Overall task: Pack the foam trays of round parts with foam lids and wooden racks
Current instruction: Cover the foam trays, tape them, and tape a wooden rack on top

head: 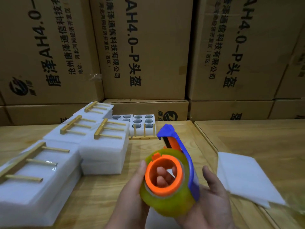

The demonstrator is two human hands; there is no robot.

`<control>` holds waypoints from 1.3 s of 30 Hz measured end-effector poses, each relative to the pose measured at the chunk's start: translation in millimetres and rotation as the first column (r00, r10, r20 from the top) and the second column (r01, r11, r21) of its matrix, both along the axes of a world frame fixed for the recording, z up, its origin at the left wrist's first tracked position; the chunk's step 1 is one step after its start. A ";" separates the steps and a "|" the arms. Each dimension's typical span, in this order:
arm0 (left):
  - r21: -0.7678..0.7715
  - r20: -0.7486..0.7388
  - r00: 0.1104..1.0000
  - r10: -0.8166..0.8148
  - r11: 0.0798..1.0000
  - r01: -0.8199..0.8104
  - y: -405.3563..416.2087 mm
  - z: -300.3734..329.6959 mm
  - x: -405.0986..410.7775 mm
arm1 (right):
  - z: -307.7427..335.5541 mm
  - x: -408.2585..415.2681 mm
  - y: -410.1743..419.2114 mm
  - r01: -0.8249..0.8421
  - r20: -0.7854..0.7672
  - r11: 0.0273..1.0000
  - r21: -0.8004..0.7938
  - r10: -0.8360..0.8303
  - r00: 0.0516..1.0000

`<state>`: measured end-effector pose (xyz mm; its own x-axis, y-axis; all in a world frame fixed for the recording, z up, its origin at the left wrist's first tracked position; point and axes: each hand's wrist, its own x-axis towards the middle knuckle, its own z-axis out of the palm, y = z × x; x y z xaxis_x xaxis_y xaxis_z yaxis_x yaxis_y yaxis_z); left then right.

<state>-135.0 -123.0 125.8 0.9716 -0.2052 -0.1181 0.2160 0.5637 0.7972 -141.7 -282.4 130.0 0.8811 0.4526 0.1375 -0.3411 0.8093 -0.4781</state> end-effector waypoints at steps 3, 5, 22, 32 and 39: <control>0.044 0.069 0.993 -0.097 0.995 0.094 1.8 -4.5 -0.2 | -0.2 -0.7 -1.9 0.095 0.042 0.994 -0.046 -0.093 0.995; 0.149 0.077 0.994 -0.082 0.986 0.070 2.1 -6.1 2.4 | -1.9 2.3 -12.2 0.135 0.072 0.986 -0.102 -0.128 0.989; 0.578 0.553 0.833 -0.026 0.732 -0.361 57.2 48.4 -13.3 | 5.8 -3.8 -48.8 0.699 0.688 -0.012 -0.715 0.162 0.707; 0.803 0.584 0.698 -0.414 0.418 -0.424 56.4 84.0 -27.2 | 6.6 -7.4 -42.5 0.831 0.775 -0.010 -0.556 0.353 0.524; 0.861 0.508 0.604 -0.615 0.383 -0.334 61.1 88.3 -28.1 | 10.0 -8.9 -41.9 0.876 0.779 -0.013 -0.482 0.451 0.435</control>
